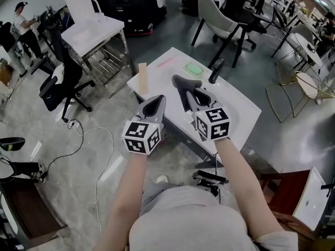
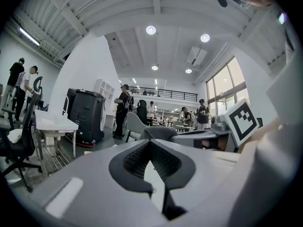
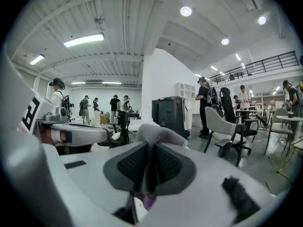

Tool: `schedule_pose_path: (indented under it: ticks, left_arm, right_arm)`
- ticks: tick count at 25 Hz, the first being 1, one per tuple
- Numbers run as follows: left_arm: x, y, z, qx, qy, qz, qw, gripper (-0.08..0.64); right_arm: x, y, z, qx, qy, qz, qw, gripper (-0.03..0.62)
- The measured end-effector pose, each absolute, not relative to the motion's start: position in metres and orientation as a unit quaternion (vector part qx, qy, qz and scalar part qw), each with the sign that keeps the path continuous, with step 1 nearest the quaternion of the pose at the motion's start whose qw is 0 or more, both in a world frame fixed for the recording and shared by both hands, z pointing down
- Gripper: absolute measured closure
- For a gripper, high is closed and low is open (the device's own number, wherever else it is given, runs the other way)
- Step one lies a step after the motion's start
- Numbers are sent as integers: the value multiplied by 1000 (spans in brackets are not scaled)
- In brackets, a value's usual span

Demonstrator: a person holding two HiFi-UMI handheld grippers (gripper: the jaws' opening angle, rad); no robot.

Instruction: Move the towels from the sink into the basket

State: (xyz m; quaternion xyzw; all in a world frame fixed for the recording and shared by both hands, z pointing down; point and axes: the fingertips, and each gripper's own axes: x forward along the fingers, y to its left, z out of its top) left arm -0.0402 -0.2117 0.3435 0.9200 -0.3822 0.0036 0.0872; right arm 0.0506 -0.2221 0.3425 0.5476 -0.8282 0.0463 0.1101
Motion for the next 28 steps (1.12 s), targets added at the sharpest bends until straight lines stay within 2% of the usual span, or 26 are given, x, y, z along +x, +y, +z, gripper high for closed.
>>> schedule_pose_path:
  ticks: [17, 28]
  left_arm:
    - [-111, -203, 352, 897, -432, -4, 92, 557]
    - [-161, -204, 370, 879, -463, -9, 113, 557]
  right_arm:
    - [-26, -209, 352, 503, -858, 39, 95, 537]
    - [-80, -202, 374, 466, -877, 50, 109, 535]
